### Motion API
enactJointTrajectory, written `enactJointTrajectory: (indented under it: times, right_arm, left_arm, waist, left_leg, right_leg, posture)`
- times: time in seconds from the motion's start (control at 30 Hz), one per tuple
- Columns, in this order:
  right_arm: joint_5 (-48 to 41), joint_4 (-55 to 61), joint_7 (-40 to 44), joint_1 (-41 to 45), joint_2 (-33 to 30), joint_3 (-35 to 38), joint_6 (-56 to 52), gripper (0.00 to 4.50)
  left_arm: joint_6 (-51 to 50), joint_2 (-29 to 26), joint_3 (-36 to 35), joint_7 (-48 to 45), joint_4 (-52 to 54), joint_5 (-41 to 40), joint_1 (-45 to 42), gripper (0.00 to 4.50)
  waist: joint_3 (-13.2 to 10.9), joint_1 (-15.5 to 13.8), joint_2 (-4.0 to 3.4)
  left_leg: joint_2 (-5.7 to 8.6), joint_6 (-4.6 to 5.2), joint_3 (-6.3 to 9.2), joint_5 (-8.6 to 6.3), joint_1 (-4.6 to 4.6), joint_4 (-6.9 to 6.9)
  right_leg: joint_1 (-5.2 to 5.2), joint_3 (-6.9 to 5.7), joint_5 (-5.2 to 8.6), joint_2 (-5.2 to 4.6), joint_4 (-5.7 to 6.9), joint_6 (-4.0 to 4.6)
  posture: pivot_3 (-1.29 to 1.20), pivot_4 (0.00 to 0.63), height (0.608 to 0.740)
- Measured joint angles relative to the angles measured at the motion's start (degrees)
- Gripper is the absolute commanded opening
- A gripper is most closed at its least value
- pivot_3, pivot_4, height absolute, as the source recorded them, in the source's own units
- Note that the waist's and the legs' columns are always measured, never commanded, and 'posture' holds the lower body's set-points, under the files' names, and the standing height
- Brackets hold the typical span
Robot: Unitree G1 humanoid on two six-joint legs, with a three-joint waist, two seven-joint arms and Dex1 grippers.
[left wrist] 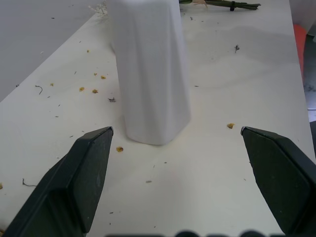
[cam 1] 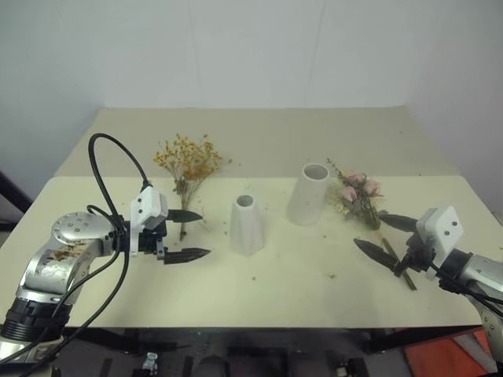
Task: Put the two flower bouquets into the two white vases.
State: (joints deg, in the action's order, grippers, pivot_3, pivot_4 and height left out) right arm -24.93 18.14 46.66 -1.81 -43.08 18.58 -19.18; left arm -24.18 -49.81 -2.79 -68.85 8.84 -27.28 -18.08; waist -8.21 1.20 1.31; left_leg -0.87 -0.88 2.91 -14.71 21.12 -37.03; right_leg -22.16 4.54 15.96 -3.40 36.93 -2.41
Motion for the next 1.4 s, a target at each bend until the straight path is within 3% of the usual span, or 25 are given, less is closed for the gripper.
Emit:
enactJointTrajectory:
  times: [0.5, 0.63, 0.97, 1.4]
  right_arm:
    - [1.36, -0.61, -0.56, -0.31, -1.36, 0.0, -2.06, 4.46]
    - [5.83, -1.19, -6.34, 1.23, -4.94, -2.93, -13.15, 4.46]
    - [6.81, -5.88, -13.22, 13.13, -5.23, -6.71, -34.51, 4.46]
    - [8.45, -15.37, -11.77, 23.63, -7.13, -16.9, -41.22, 4.46]
  left_arm:
    - [-2.11, -1.79, -2.84, -0.95, 0.4, -2.48, -3.12, 4.5]
    - [-2.11, -1.65, -2.66, -1.68, 0.22, -2.42, -4.12, 4.5]
    - [-2.31, -1.09, -1.95, -2.13, -0.44, -2.53, -7.45, 4.5]
    - [-5.08, -1.13, 2.57, -6.97, -5.34, -3.04, -22.06, 4.5]
  waist:
    - [0.0, -0.05, 0.0]
    - [0.0, 0.02, 0.0]
    - [0.0, 0.3, 0.0]
    - [-0.03, 0.63, 0.02]
  left_leg:
    - [0.01, 0.0, 0.0, 0.0, 0.0, 0.0]
    - [0.02, 0.0, -0.01, 0.0, 0.0, -0.01]
    - [0.02, 0.01, 0.0, 0.01, 0.03, -0.01]
    - [0.04, 0.02, 0.02, 0.01, 0.11, -0.11]
  right_leg:
    - [0.0, -0.01, 0.0, -0.01, 0.0, 0.0]
    - [0.0, -0.01, 0.0, 0.0, 0.02, 0.0]
    - [-0.02, -0.01, 0.0, 0.01, 0.0, 0.01]
    - [-0.04, -0.11, 0.0, 0.0, 0.01, 0.0]
  posture:
    - [0.0, 0.15, 0.74]
    - [0.0, 0.15, 0.74]
    - [0.0, 0.15, 0.74]
    - [0.0, 0.15, 0.74]
